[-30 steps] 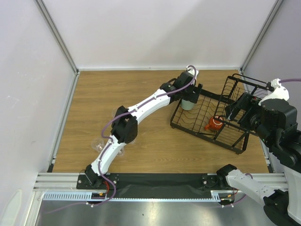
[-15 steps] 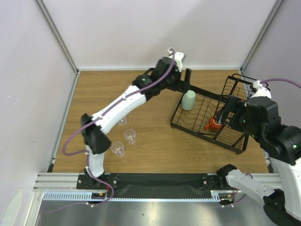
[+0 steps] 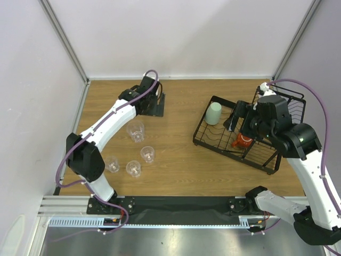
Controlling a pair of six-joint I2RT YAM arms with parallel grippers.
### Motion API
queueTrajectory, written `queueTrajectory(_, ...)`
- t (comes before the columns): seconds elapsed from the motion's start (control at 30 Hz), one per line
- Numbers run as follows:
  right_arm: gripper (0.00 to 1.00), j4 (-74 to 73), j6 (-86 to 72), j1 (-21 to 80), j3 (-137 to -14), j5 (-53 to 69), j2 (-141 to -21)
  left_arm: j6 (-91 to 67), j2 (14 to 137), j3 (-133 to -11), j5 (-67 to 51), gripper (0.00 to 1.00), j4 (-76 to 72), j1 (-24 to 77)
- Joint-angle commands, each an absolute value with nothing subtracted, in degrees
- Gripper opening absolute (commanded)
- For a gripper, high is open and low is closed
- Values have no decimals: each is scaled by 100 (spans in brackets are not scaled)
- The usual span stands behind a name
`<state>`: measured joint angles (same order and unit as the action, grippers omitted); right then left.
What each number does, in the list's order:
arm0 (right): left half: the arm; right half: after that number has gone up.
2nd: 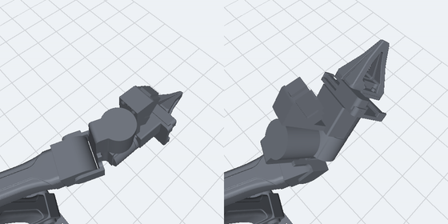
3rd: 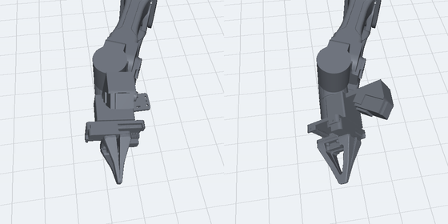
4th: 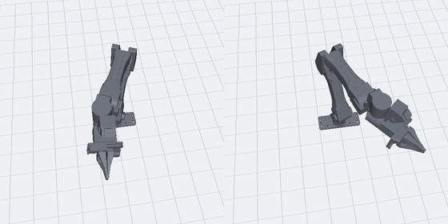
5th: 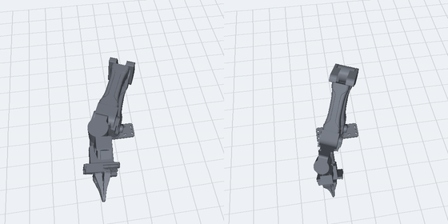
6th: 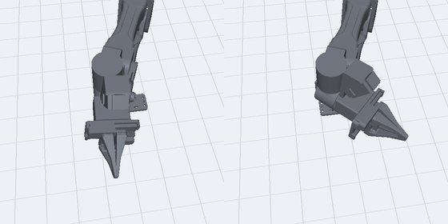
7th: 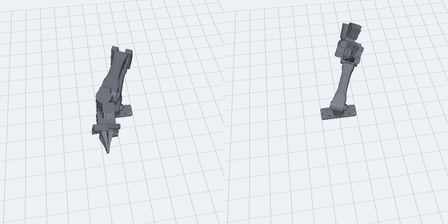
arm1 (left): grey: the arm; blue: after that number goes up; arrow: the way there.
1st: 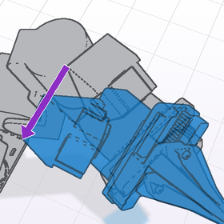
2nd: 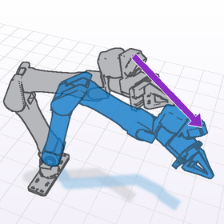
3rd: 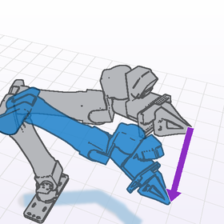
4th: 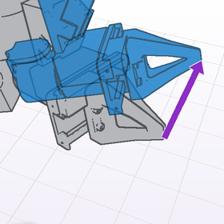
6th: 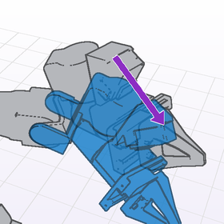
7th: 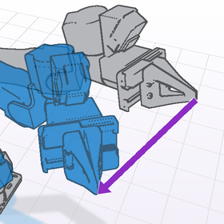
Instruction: Load the cups into the dish rack
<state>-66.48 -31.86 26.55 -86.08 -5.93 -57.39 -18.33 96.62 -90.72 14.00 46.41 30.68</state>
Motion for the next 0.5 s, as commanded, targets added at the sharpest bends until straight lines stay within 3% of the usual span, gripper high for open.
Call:
queueTrajectory(0.0,89,-6267,-3129,2567,-8596,-264,-5757,-1661,9439,-8877,1722,84,4921,2901)
queueTrajectory(0.47,90,-6381,-2892,2215,-8613,-88,-5836,-1503,9641,-8385,2039,81,4957,2725)
